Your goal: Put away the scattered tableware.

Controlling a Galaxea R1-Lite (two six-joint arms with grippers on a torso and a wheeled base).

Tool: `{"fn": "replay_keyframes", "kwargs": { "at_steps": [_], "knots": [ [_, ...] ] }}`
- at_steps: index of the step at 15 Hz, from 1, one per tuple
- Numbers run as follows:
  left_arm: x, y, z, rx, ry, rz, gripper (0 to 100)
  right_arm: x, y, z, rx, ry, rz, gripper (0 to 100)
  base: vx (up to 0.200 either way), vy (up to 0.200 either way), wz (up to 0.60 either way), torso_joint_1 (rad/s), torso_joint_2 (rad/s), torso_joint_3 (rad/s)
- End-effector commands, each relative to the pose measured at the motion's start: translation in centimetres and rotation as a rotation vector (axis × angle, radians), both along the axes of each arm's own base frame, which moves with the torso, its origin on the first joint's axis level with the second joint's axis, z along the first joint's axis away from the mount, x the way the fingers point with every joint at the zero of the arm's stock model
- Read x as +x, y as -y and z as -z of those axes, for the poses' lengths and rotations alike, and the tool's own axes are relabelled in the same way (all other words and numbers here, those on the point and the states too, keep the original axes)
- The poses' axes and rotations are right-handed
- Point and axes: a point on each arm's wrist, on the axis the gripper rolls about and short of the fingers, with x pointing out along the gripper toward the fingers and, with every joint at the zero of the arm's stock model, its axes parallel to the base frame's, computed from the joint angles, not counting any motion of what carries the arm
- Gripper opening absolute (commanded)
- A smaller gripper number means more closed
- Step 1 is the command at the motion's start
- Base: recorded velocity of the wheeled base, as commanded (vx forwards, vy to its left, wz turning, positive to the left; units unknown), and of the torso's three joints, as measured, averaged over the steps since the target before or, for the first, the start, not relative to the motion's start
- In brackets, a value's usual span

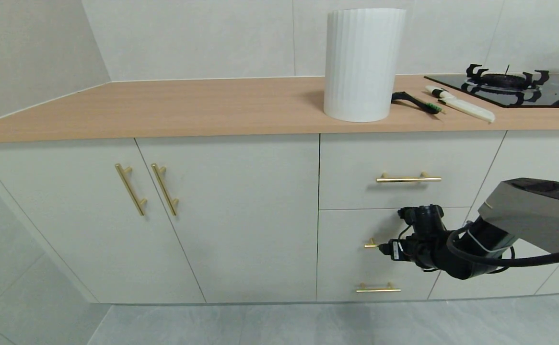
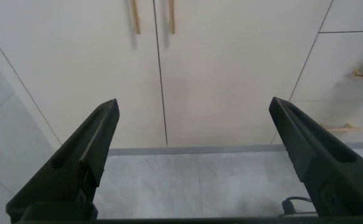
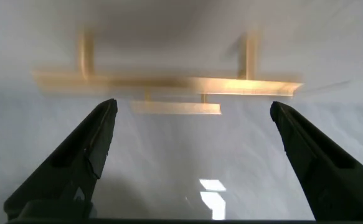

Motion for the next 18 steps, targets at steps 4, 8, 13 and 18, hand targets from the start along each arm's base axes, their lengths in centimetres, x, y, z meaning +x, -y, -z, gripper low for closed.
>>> {"fn": "replay_keyframes", "kwargs": {
  "at_steps": [4,8,13,18],
  "knots": [
    [0.0,0.0,0.0,0.0,-0.001,0.002,100,1.0,0.1,-0.1,0.014,0.071,0.012,100,0.0,0.0,0.0,0.0,0.0,0.0],
    [0.0,0.0,0.0,0.0,-0.001,0.0,100,-0.3,0.4,-1.8,0.012,0.075,0.005,100,0.0,0.0,0.0,0.0,0.0,0.0],
    [0.0,0.0,0.0,0.0,-0.001,0.002,100,0.0,0.4,-1.2,0.006,0.07,0.007,100,0.0,0.0,0.0,0.0,0.0,0.0],
    [0.0,0.0,0.0,0.0,0.0,0.002,100,1.0,0.8,0.7,-0.01,0.045,0.015,100,0.0,0.0,0.0,0.0,0.0,0.0]
  ]
}}
